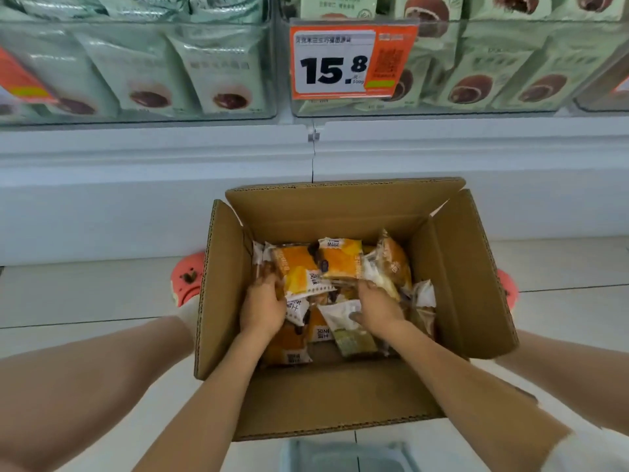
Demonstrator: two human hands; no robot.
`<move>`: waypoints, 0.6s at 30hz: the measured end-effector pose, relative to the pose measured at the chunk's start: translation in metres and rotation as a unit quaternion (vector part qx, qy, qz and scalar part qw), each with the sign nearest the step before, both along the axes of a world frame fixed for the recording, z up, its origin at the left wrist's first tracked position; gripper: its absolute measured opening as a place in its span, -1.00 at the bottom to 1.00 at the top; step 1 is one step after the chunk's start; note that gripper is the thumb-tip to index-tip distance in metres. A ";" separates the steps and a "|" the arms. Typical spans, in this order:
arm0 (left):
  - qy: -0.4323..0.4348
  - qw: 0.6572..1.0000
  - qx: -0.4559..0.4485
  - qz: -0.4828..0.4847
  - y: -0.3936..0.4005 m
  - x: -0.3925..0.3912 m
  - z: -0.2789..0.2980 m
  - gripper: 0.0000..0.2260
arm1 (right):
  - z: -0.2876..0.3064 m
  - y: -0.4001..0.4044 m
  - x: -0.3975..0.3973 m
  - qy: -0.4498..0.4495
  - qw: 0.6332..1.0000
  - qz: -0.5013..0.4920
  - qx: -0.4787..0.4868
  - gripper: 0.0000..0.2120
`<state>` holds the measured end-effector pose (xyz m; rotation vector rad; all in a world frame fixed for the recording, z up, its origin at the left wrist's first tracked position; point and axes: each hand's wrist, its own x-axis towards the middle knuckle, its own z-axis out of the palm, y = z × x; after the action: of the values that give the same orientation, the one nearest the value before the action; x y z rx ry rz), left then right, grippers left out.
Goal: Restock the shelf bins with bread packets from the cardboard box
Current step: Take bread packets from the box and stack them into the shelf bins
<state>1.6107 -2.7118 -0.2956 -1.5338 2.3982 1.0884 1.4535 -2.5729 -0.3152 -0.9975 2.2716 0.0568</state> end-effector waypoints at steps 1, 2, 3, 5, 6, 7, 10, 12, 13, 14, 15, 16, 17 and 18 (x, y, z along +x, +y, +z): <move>-0.003 1.000 -0.013 0.015 0.003 -0.001 -0.001 -0.75 | -0.002 0.002 0.000 -0.016 1.000 -0.005 0.000 -0.41; -0.014 0.999 -0.027 0.032 0.006 -0.004 0.001 -0.73 | -0.002 0.003 0.000 -0.041 0.999 -0.018 0.004 -0.47; -0.024 0.998 -0.035 0.050 0.010 -0.007 0.002 -0.69 | -0.002 0.005 -0.001 -0.072 0.997 -0.034 0.003 -0.57; -0.033 0.995 -0.041 0.087 0.017 -0.011 0.009 -0.62 | 0.005 0.009 -0.001 -0.114 0.991 -0.067 -0.018 -0.80; -0.026 0.994 -0.043 0.098 0.021 -0.013 0.014 -0.63 | 0.012 0.011 0.000 -0.121 0.989 -0.077 -0.044 -0.81; -0.012 0.994 -0.052 0.099 0.025 -0.013 0.018 -0.68 | 0.020 0.013 0.001 -0.119 0.986 -0.090 -0.076 -0.76; 0.052 0.995 -0.009 0.090 0.039 -0.012 0.032 -0.73 | 0.056 0.024 0.014 -0.103 0.966 -0.149 -0.184 -0.73; 0.076 0.967 0.195 0.143 0.046 -0.016 0.045 -0.50 | 0.079 0.036 0.030 -0.060 0.956 -0.141 -0.249 -0.82; 0.091 0.915 0.353 0.175 0.050 -0.020 0.052 -0.40 | 0.088 0.042 0.039 -0.028 0.953 -0.113 -0.279 -0.89; 0.124 0.835 0.502 0.190 0.052 -0.022 0.060 -0.32 | 0.096 0.047 0.047 -0.002 0.946 -0.076 -0.315 -0.97; 0.169 0.757 0.603 0.185 0.054 -0.022 0.064 -0.28 | 0.099 0.049 0.053 0.019 0.940 -0.035 -0.338 -0.89; 0.212 0.706 0.651 0.181 0.056 -0.021 0.068 -0.29 | 0.098 0.049 0.059 0.034 0.937 0.012 -0.346 -0.80; 0.245 0.683 0.663 0.187 0.059 -0.019 0.072 -0.34 | 0.098 0.047 0.061 0.039 0.940 0.052 -0.336 -0.75; 0.264 0.682 0.652 0.201 0.062 -0.016 0.072 -0.42 | 0.099 0.044 0.063 0.033 0.941 0.072 -0.328 -0.75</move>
<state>1.5952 -2.6495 -0.2236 -1.1247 0.6416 2.6836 1.5162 -2.5294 -0.2164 -1.5102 2.3153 -0.6537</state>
